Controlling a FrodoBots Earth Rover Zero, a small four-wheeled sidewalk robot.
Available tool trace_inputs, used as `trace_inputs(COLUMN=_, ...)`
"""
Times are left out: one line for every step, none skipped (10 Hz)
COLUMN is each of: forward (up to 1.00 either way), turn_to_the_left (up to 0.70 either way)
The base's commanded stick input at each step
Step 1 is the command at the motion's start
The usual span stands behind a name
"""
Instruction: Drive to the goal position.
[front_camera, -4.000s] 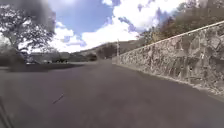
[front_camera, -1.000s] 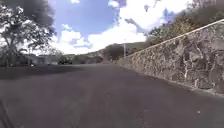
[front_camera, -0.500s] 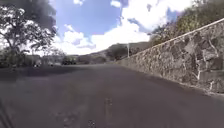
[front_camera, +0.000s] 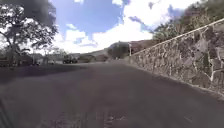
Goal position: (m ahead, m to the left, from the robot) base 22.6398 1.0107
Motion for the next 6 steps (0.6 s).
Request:
trace_inputs(forward=0.7, turn_to_the_left=0.0)
trace_inputs(forward=0.7, turn_to_the_left=0.0)
trace_inputs(forward=0.7, turn_to_the_left=0.0)
trace_inputs(forward=0.7, turn_to_the_left=0.0)
trace_inputs(forward=0.7, turn_to_the_left=0.0)
trace_inputs(forward=0.7, turn_to_the_left=0.0)
